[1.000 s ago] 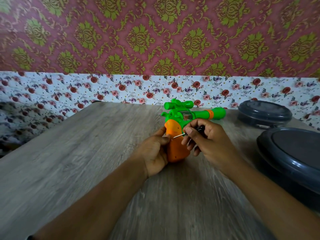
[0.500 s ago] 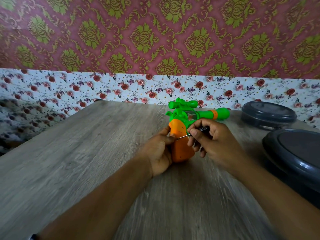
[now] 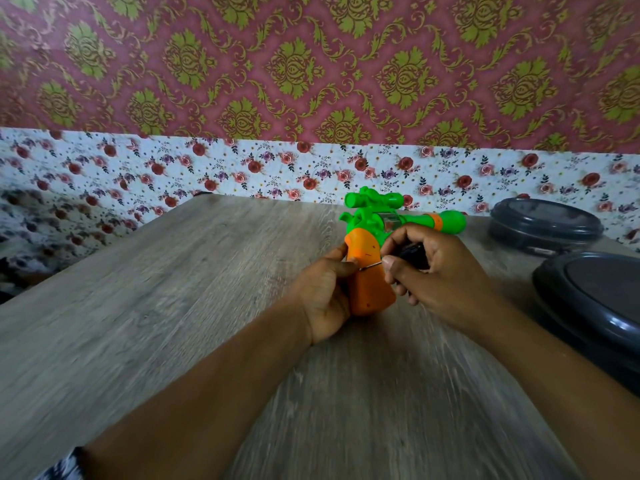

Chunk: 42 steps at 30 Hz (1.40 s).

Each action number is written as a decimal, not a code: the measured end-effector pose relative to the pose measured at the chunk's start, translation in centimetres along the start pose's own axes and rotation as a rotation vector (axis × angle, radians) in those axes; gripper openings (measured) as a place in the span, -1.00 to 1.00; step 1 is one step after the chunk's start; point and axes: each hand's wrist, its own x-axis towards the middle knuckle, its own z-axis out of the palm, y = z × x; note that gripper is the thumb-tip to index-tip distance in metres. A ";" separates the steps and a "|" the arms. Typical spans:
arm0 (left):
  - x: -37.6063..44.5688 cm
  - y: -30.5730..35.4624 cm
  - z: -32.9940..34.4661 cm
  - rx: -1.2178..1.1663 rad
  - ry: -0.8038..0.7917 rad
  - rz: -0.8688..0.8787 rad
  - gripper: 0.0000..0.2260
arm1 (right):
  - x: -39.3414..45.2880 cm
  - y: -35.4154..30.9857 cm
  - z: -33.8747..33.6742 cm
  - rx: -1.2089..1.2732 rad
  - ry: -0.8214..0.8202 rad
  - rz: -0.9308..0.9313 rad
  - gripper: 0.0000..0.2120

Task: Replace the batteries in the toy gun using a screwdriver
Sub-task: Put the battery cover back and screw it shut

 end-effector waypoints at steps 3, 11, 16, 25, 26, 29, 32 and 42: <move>0.1 -0.1 -0.2 0.010 0.000 -0.008 -0.55 | 0.0 0.0 0.1 -0.011 0.006 0.000 -0.82; 0.2 -0.1 -0.4 -0.002 0.012 -0.018 -0.51 | -0.1 -0.2 0.0 0.000 -0.007 0.018 -0.83; 0.2 -0.1 -0.3 0.006 0.001 -0.010 -0.53 | -0.3 -0.1 0.1 -0.009 -0.006 0.023 -0.84; 0.3 -0.4 -0.2 0.048 -0.004 0.009 -0.54 | -0.2 -0.5 -0.3 -0.268 0.082 -0.076 -0.84; 0.4 -0.4 -0.2 0.050 -0.005 0.008 -0.54 | -0.3 -0.5 -0.4 -0.365 0.114 -0.110 -0.80; 0.4 -0.5 -0.3 0.041 -0.007 0.012 -0.53 | -0.4 -0.6 -0.3 -0.587 0.141 -0.144 -0.74; 0.3 -0.4 -0.3 0.038 -0.024 0.019 -0.54 | -0.4 -0.8 -0.3 -0.631 0.078 -0.130 -0.78; 0.2 -0.5 0.0 0.031 -0.025 0.050 -0.55 | -0.3 -1.2 -1.1 -0.707 0.063 -0.145 -0.70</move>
